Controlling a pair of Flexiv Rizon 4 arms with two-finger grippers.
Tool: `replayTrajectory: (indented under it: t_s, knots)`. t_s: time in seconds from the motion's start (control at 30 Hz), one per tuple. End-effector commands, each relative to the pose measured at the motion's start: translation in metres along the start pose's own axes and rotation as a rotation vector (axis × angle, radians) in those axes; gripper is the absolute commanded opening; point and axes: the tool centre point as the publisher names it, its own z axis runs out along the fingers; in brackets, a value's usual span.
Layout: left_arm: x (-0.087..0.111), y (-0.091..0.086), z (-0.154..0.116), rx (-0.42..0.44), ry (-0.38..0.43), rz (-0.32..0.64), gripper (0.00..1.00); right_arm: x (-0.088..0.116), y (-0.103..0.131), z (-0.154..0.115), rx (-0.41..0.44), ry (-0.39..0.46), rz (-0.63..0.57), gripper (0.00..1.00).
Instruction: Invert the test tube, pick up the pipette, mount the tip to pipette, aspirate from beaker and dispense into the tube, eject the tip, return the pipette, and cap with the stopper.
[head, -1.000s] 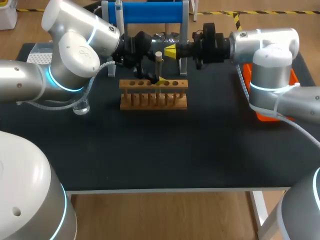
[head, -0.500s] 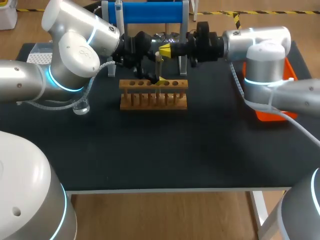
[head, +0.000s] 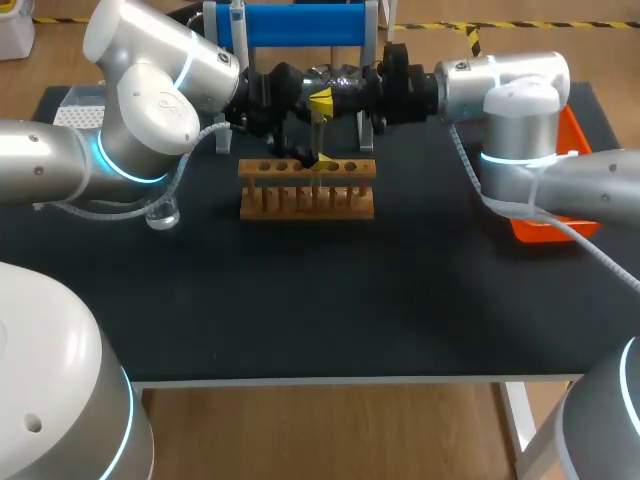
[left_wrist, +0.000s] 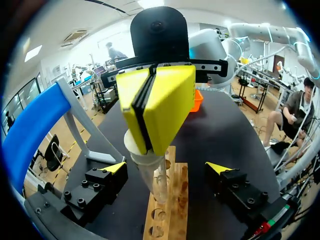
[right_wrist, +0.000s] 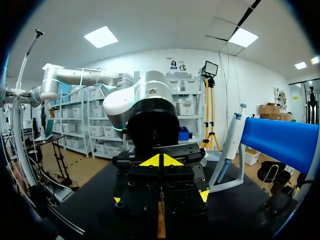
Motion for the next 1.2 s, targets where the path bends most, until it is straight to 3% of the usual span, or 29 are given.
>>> replayTrajectory:
  t_s: [0.03,0.23,0.67,0.93,1.13,1.17,1.2]
  knots:
    - [-0.001,-0.001,0.000,-0.003,0.004,-0.001,1.00,-0.004,-0.003,0.000,-0.002,0.007,0.007,0.00]
    - [-0.001,-0.001,0.000,-0.003,0.004,-0.001,1.00,-0.008,-0.008,-0.001,-0.023,0.011,0.072,0.00]
    - [-0.001,-0.001,0.000,-0.003,0.004,-0.001,1.00,-0.009,-0.018,0.000,-0.015,0.007,0.086,0.00]
    - [-0.001,-0.001,0.000,-0.003,0.004,-0.001,1.00,-0.006,0.010,-0.011,-0.070,-0.007,0.023,0.00]
    - [-0.001,-0.001,0.000,-0.003,0.004,-0.001,1.00,0.004,0.025,-0.030,-0.003,-0.050,-0.089,0.01]
    - [-0.001,-0.001,0.000,-0.003,0.004,-0.001,1.00,0.006,0.026,-0.034,0.012,-0.059,-0.108,0.31]
    - [-0.001,-0.001,0.000,-0.003,0.004,-0.001,1.00,0.008,0.027,-0.039,0.027,-0.069,-0.127,0.49]
